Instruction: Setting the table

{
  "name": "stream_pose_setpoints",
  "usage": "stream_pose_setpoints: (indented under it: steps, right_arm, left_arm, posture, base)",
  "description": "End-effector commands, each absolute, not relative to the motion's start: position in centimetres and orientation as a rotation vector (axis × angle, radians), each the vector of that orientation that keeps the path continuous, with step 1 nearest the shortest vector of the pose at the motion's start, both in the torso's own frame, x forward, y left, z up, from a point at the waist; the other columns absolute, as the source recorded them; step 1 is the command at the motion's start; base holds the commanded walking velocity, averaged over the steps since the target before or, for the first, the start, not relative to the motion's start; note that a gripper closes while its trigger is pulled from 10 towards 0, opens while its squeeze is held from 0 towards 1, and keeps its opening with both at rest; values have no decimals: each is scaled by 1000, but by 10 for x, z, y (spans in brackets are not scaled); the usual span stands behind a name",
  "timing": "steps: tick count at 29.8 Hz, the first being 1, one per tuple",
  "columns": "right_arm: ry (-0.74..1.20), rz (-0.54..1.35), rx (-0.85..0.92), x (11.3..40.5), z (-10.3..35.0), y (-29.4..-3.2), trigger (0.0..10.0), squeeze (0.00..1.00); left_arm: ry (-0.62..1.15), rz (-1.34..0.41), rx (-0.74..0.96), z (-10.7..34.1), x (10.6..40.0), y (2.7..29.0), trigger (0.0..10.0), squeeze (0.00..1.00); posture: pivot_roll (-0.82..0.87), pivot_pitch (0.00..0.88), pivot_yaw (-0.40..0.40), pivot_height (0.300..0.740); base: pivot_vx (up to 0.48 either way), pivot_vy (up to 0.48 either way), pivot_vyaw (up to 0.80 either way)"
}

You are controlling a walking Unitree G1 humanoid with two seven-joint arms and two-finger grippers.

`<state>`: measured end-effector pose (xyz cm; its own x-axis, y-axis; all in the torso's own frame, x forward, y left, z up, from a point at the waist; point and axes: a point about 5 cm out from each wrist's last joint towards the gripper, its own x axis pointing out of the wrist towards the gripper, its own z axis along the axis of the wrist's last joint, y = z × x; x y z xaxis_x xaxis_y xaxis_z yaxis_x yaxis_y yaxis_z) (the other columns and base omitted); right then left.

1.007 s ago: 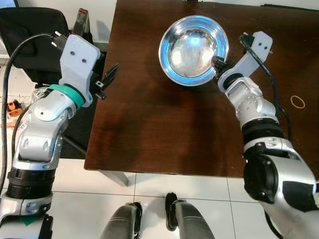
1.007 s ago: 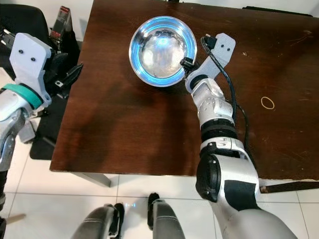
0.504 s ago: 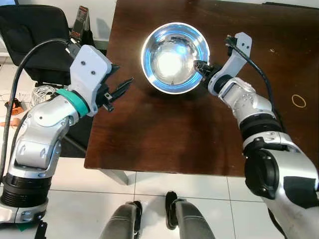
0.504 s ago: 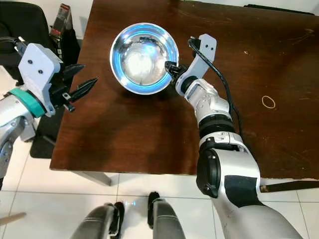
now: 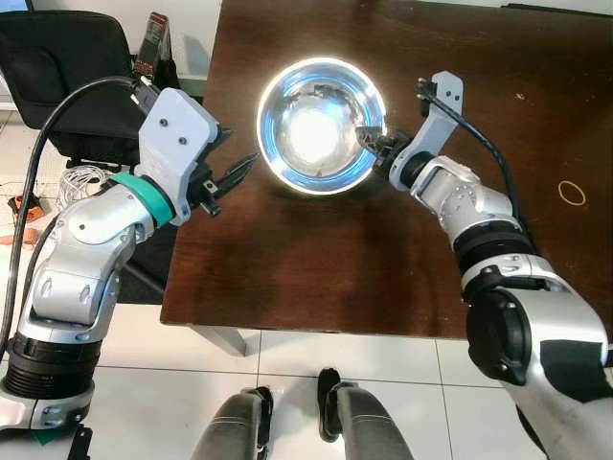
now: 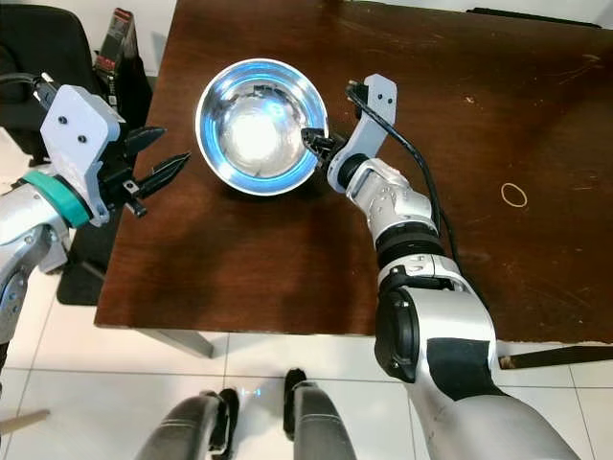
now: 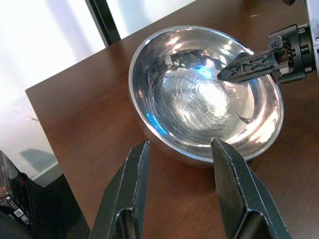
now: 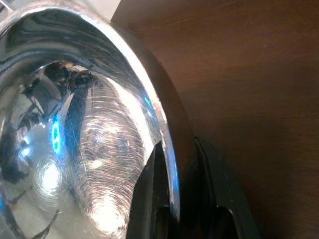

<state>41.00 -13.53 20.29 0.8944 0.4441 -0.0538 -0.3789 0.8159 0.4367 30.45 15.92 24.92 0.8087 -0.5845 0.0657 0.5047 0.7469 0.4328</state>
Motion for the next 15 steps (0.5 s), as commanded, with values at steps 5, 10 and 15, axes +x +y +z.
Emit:
stream_pose_setpoints:
  steps: [5,10,15]
  right_arm:
    - [153,453,418,411,205,-131,10000,882]
    - [136,433,428,413,208,-134,10000,1000]
    - [84,399,418,414,216,-140,10000,1000]
  left_arm:
    - [-201,-610,404,248,302,158,10000,0]
    - [-199,-610,401,248,302,158,10000,0]
    - [-200,-610,398,248,303,157,10000,0]
  posture:
    - [94,167,18,740]
    - [95,168,16,740]
    - [94,166,16,740]
  base:
    - [0,0,0]
    - [0,0,0]
    - [0,0,0]
